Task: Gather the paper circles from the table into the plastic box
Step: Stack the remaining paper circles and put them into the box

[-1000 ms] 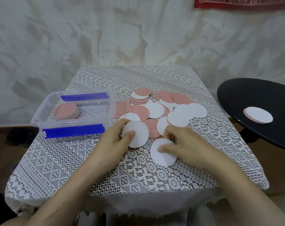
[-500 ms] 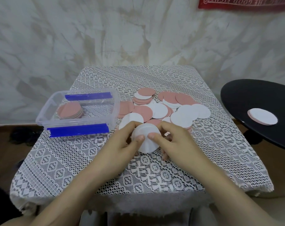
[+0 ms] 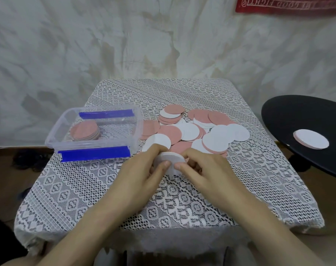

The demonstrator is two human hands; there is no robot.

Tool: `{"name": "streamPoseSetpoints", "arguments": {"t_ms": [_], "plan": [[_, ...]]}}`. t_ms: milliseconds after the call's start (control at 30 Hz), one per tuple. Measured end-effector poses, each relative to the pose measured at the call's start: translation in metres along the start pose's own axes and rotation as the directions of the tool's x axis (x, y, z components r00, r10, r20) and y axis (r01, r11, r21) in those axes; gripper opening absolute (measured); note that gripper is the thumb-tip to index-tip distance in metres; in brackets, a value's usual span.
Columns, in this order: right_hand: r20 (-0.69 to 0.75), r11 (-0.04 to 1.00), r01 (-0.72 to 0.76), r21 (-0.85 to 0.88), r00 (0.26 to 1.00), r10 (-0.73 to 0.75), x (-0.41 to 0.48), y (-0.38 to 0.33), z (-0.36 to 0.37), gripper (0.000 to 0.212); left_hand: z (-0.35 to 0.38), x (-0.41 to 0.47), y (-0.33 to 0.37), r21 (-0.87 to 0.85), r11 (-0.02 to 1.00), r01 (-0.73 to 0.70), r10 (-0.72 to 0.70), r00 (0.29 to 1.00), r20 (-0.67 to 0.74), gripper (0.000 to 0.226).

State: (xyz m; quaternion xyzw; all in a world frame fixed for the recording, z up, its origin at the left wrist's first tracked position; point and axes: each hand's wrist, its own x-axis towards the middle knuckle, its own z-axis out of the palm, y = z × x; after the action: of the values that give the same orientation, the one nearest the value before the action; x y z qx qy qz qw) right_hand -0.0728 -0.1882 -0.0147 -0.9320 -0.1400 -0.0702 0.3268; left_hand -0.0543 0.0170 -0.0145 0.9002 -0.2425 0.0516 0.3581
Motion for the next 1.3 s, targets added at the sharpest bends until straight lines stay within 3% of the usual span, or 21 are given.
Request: {"name": "streamPoseSetpoints", "arguments": {"t_ms": [133,267,467,633,833,933,1133,1300], "plan": [[0.088,0.992,0.016,-0.124,0.996,-0.005,0.000,0.000,0.002,0.031,0.006,-0.002,0.001,0.072,0.997,-0.015,0.011,0.999,0.052,0.011],[0.041,0.999,0.018,-0.042,0.999,-0.016,-0.001,-0.003,-0.001,0.022,0.006,-0.002,0.002,0.056,0.998,-0.022,0.022,1.000,0.002,0.011],[0.126,0.987,0.037,-0.159,0.992,-0.017,-0.002,-0.007,0.006,0.025,0.012,-0.004,0.001,0.106,0.994,-0.026,0.027,1.000,0.000,0.014],[0.081,0.991,0.057,-0.120,0.996,-0.048,-0.001,-0.009,0.003,0.024,0.010,-0.005,0.001,0.074,0.997,-0.035,0.039,0.997,-0.064,0.002],[0.211,0.978,0.050,-0.200,0.978,-0.007,-0.001,-0.012,0.004,0.020,0.015,-0.004,0.001,0.101,0.995,-0.009,0.014,0.999,-0.048,0.014],[0.188,0.978,0.071,-0.194,0.982,-0.034,-0.002,-0.015,0.005,0.020,0.012,-0.005,0.001,0.092,0.996,-0.008,0.015,0.997,-0.074,0.004],[0.191,0.973,0.067,-0.219,0.981,-0.025,-0.002,-0.016,0.010,0.024,0.014,-0.008,0.001,0.089,0.993,0.081,-0.079,0.996,-0.028,0.011],[0.115,0.995,0.043,-0.085,0.993,-0.033,0.000,-0.022,0.009,0.027,0.001,-0.007,-0.001,0.057,0.996,0.065,-0.062,0.997,-0.049,0.010]]}}
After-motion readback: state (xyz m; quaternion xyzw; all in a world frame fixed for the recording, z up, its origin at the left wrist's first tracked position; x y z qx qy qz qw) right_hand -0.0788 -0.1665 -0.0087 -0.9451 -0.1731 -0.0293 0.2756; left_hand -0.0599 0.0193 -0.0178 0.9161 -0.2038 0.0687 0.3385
